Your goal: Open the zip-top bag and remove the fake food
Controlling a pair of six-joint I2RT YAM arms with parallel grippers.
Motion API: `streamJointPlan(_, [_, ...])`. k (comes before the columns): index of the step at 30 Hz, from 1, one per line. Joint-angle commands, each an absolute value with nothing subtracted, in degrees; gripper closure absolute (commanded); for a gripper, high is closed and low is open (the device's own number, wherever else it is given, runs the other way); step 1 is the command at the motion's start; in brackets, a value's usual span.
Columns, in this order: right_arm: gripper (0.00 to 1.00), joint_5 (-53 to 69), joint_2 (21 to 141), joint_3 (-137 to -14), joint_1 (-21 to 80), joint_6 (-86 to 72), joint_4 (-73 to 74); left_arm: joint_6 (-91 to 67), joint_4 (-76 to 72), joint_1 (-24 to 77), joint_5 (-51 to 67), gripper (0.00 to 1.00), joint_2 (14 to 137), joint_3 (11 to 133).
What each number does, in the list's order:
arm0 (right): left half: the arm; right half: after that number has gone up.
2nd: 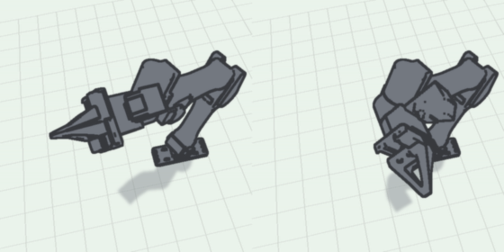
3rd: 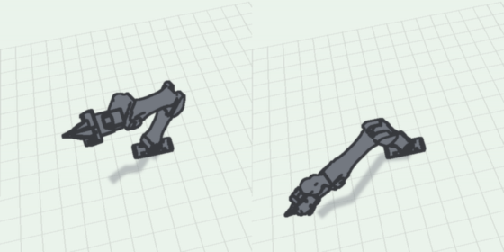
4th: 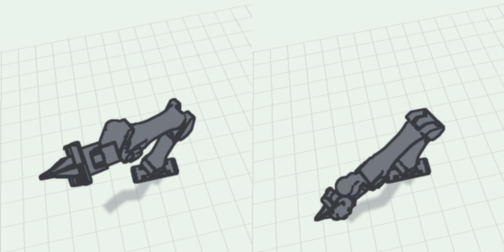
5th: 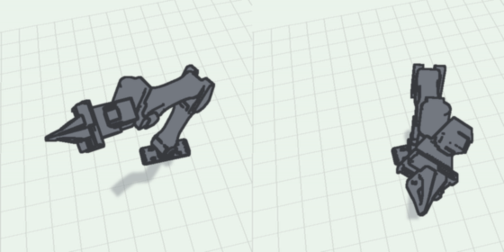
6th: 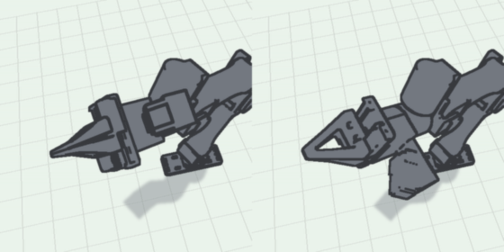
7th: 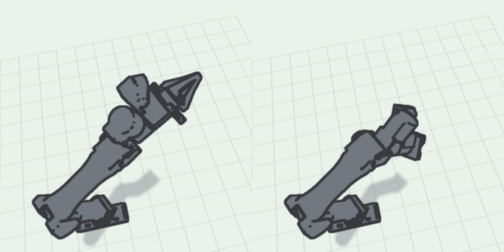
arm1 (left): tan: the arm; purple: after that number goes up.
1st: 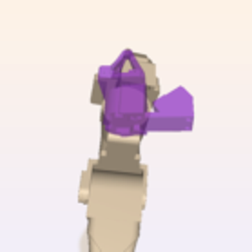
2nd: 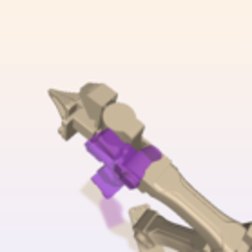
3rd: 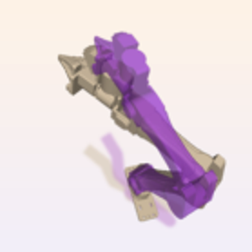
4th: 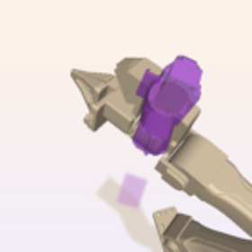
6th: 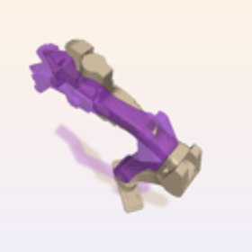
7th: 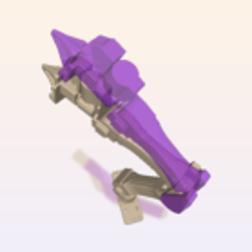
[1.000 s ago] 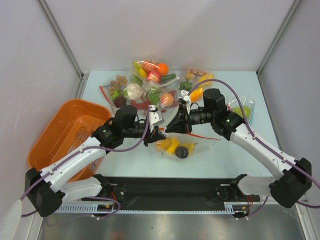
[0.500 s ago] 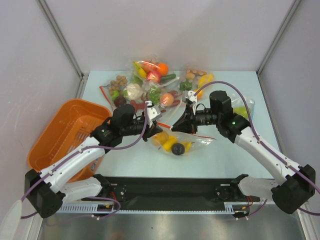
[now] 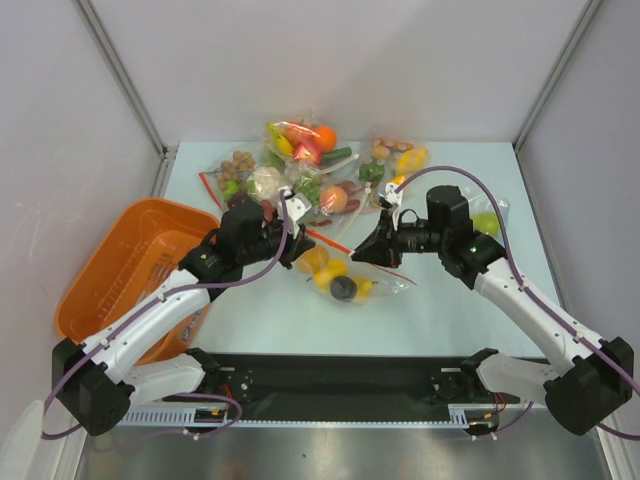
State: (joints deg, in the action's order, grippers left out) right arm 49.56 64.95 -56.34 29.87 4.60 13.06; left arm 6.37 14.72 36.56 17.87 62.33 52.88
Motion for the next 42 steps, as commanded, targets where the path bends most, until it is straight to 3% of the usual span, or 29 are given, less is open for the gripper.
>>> streamJointPlan(1, [1.00, 49.75, 62.75, -56.34, 29.53, 4.83, 15.29, 4.84, 14.24, 33.66, 8.97, 1.00, 62.84, 55.02])
streamJointPlan(24, [1.00, 44.21, 60.73, -56.51, 29.79, 6.15, 18.90, -1.76, 14.50, 22.77, -1.67, 1.00, 63.55, 55.37])
streamJointPlan(33, [1.00, 43.42, 60.47, -57.21, 29.88, 6.24, 20.21, -0.79, 13.28, 20.57, 3.50, 1.00, 62.05, 54.85])
streamJointPlan(36, [0.85, 43.33, 60.29, -58.96, 29.88, 6.07, 20.30, 1.74, 11.60, 21.00, 11.12, 1.00, 60.65, 54.05])
streamJointPlan(39, [0.63, 42.20, 60.12, -61.25, 29.88, 5.80, 19.25, 5.09, 11.42, 22.93, 16.32, 1.00, 59.42, 53.53])
streamJointPlan(42, [0.54, 40.00, 60.99, -63.88, 29.88, 5.37, 17.59, 7.12, 11.95, 25.48, 18.10, 1.00, 59.41, 53.17])
